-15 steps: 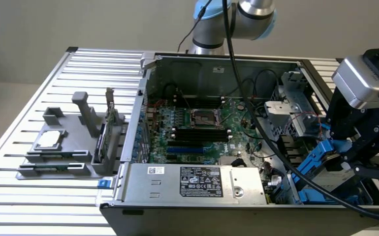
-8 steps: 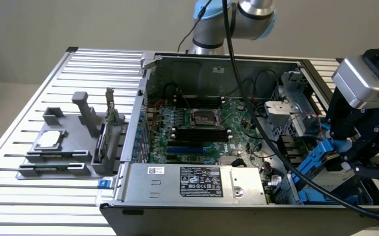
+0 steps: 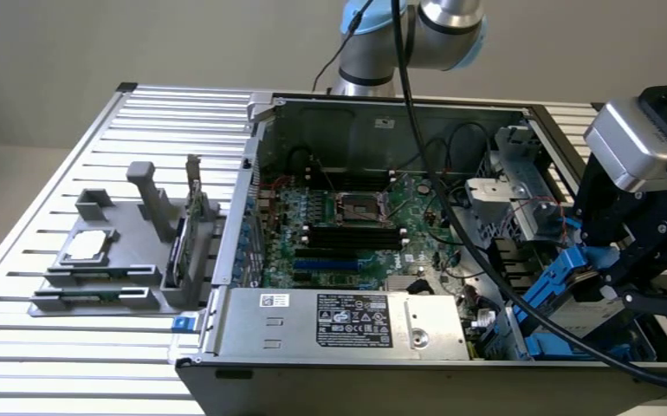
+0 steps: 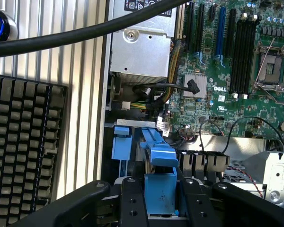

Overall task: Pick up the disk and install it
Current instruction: 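Insert the disk into the insertion slot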

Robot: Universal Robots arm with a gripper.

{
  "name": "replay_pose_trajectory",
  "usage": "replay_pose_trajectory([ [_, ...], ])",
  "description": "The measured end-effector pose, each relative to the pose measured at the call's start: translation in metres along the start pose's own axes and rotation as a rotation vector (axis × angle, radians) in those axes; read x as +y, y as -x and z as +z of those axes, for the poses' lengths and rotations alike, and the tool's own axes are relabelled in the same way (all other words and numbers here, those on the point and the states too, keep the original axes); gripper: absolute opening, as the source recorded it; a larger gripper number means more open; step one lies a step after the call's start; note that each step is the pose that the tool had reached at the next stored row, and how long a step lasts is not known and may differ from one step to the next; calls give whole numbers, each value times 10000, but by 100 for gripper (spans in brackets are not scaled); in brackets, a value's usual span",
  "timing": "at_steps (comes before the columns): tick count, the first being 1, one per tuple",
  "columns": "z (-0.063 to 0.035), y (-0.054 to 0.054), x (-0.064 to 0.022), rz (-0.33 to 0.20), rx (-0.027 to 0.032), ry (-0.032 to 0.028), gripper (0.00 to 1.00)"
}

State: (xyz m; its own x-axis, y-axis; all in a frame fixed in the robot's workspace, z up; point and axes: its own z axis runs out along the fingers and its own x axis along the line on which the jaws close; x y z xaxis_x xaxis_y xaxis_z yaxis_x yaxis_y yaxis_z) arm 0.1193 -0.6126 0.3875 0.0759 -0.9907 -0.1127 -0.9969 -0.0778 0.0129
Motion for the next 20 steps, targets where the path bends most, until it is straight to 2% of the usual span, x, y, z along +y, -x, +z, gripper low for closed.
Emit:
replay_pose_trajectory([
  [20, 0, 0, 0, 0, 0, 0, 32],
])
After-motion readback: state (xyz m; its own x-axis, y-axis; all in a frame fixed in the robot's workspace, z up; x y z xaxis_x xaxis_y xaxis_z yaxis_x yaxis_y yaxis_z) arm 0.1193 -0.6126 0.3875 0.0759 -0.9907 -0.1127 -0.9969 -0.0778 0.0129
